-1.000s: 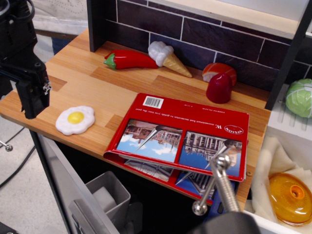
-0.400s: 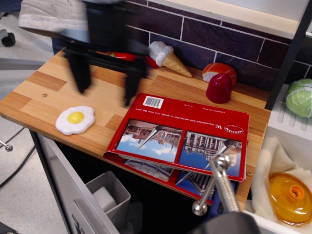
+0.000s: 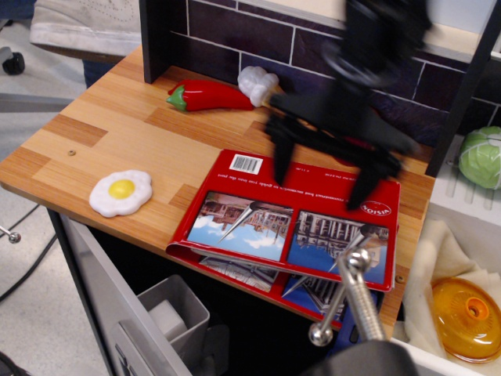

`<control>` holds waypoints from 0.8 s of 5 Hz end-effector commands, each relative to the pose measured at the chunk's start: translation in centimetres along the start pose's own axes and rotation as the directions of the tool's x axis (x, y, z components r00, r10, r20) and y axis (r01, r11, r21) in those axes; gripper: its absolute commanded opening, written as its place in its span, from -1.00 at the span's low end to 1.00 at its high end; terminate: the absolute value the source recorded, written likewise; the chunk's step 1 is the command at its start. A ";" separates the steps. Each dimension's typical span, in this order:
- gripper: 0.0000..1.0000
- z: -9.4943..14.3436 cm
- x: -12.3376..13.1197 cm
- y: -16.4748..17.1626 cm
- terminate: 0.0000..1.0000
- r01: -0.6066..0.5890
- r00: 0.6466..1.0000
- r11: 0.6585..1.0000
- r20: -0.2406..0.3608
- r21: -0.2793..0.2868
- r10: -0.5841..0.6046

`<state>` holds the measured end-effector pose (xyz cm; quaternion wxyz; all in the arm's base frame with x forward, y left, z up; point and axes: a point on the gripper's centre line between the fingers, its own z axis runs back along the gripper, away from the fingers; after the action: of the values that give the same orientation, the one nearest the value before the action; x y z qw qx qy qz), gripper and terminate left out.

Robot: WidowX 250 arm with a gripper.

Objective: Open book

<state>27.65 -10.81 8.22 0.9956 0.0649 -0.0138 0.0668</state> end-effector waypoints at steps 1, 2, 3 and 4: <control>1.00 -0.1 3.2 -3.2 -1.00 -0.046 0.997 0.998 0.067 0.046 0.043; 1.00 -1.2 3.6 -4.8 -1.00 -0.064 0.997 0.994 0.056 0.085 0.059; 1.00 -2.7 3.5 -5.8 -1.00 -0.067 0.997 0.988 0.043 0.137 0.062; 1.00 -3.6 3.4 -5.5 -1.00 -0.072 0.997 0.983 0.033 0.167 0.067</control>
<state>31.17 -15.00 2.80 0.9817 0.1667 -0.0025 0.0918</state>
